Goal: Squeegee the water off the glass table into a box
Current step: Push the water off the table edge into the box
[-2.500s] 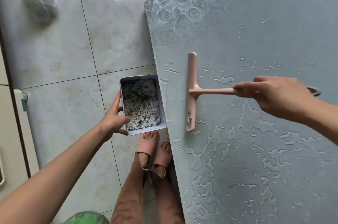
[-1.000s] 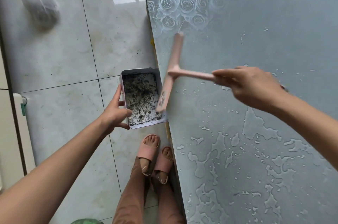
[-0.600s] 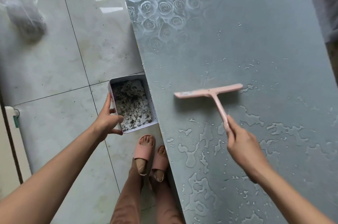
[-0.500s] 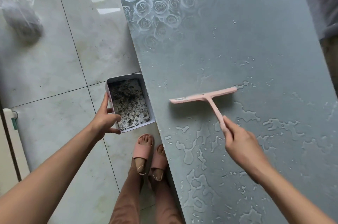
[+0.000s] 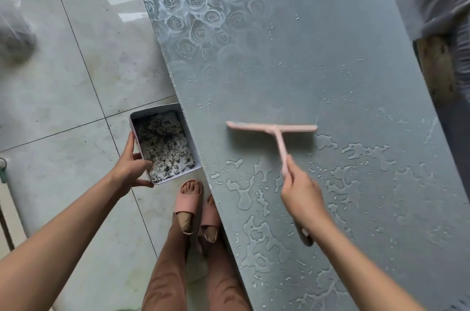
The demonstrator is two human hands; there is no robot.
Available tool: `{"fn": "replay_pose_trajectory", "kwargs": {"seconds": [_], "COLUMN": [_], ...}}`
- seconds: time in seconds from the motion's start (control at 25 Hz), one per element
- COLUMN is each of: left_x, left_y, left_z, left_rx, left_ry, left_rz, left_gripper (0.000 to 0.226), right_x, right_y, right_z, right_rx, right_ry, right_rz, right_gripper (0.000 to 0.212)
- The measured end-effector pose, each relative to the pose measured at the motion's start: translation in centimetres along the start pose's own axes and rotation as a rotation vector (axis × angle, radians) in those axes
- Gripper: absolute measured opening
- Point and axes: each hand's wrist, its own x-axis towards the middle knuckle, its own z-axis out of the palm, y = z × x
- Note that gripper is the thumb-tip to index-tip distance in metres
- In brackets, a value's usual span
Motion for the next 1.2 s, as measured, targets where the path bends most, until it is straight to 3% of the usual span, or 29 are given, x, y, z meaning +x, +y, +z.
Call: {"fn": "replay_pose_trajectory", "kwargs": {"seconds": [0.08, 0.16, 0.28, 0.44, 0.6, 0.72, 0.84, 0.96, 1.08, 1.2], "left_x": [-0.3, -0.5, -0.4, -0.8, -1.1, -1.2, -1.0, -1.0, -1.6, -1.8], "left_y": [0.0, -0.1, -1.2, -2.3, -3.0, -3.1, -3.4, -4.1, -4.8, -5.1], "left_z": [0.3, 0.5, 0.7, 0.5, 0.9, 0.8, 0.6, 0.6, 0.9, 0.9], "left_rx": [-0.001, 0.013, 0.022, 0.031, 0.01, 0.008, -0.012, 0.015, -0.002, 0.024], "left_ry": [0.006, 0.006, -0.015, -0.046, -0.05, -0.054, -0.069, -0.087, -0.117, -0.128], "left_rz": [-0.006, -0.016, -0.015, -0.012, -0.018, -0.008, 0.004, 0.018, -0.003, -0.027], "left_gripper": [0.098, 0.099, 0.098, 0.098, 0.1, 0.102, 0.101, 0.101, 0.1, 0.1], "right_x": [-0.3, 2.6, 6.3, 1.8, -4.2, -2.0, 0.6, -1.0, -4.6, -5.5], "right_y": [-0.4, -0.1, 1.1, 0.3, -2.4, -2.2, -0.3, -0.9, -2.5, -0.8], "right_z": [-1.1, -4.0, -7.1, -1.8, 2.4, -0.2, -2.5, 1.4, 5.7, 2.9], "right_rx": [0.079, 0.118, 0.0, 0.098, 0.15, 0.123, 0.068, 0.161, 0.358, 0.402], "right_ry": [-0.008, 0.091, 0.168, 0.099, 0.013, 0.117, 0.18, 0.176, 0.104, 0.126], "right_rz": [-0.012, -0.034, 0.055, 0.138, 0.064, 0.011, 0.141, 0.238, 0.197, 0.061], "right_gripper": [0.041, 0.036, 0.029, 0.038, 0.04, 0.033, 0.034, 0.038, 0.039, 0.035]}}
